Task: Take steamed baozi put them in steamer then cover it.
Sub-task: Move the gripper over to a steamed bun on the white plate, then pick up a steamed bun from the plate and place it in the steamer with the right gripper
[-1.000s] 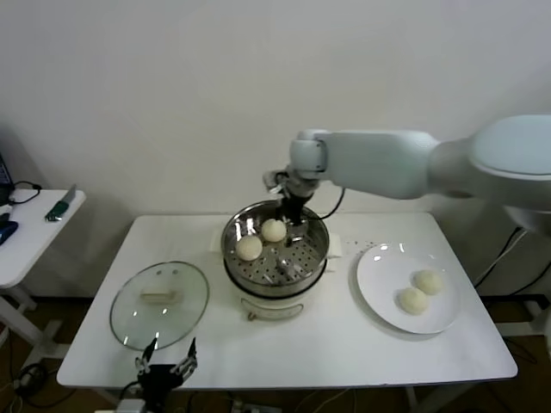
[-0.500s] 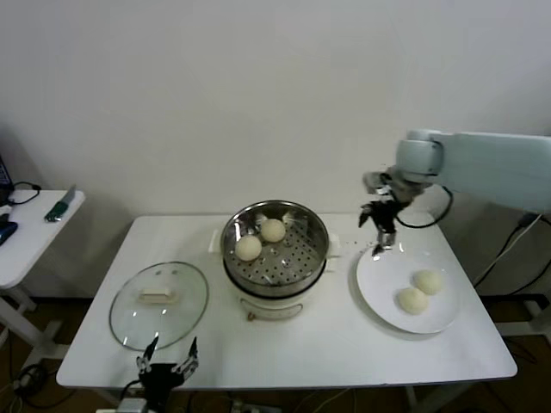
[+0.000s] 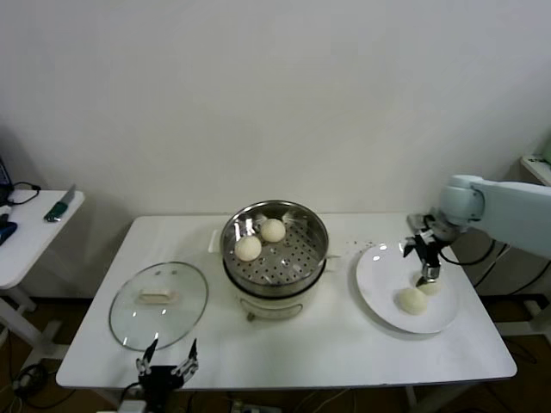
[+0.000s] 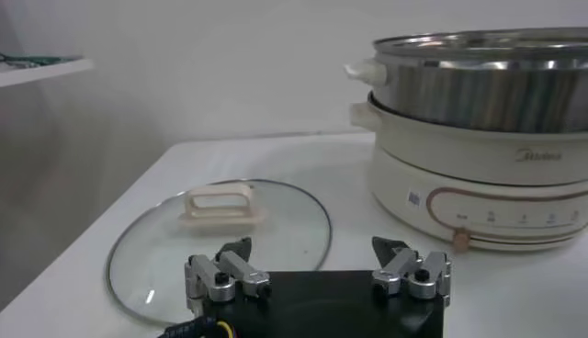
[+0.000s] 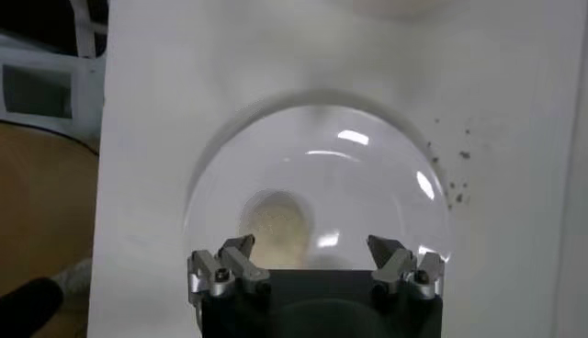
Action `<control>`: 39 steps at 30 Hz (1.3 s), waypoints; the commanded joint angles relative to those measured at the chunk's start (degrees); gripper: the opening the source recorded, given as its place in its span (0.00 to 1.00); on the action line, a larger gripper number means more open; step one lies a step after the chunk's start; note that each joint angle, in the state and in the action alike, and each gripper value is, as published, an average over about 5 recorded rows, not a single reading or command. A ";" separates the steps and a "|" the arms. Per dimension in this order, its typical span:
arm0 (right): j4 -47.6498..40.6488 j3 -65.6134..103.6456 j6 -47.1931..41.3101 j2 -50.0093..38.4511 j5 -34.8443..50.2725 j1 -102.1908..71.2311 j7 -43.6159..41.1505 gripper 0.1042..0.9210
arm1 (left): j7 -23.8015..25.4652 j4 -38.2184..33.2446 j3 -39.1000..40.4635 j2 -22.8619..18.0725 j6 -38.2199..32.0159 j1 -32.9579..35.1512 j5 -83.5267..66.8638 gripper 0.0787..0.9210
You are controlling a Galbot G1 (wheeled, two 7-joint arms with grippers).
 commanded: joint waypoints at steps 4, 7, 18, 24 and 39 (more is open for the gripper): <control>-4.94 12.44 -1.00 -2.75 -9.23 -16.66 1.87 0.88 | -0.21 -0.01 -0.15 -0.38 0.12 0.74 0.11 0.88; -6.20 14.53 -1.19 -2.26 -10.13 -18.50 2.57 0.88 | -0.25 -0.07 -0.10 -0.50 0.07 0.92 0.21 0.88; -7.04 17.61 -2.05 -1.49 -11.27 -22.59 3.48 0.88 | -0.31 -0.13 0.06 -0.69 -0.13 1.51 0.49 0.88; -8.19 19.52 -2.08 -0.88 -11.46 -23.91 4.09 0.88 | -0.34 -0.22 0.18 -0.73 -0.07 1.44 0.60 0.88; -4.32 14.24 0.90 -1.41 -12.26 -13.94 1.12 0.74 | -0.54 -0.35 0.75 -0.96 -0.13 1.64 0.93 0.88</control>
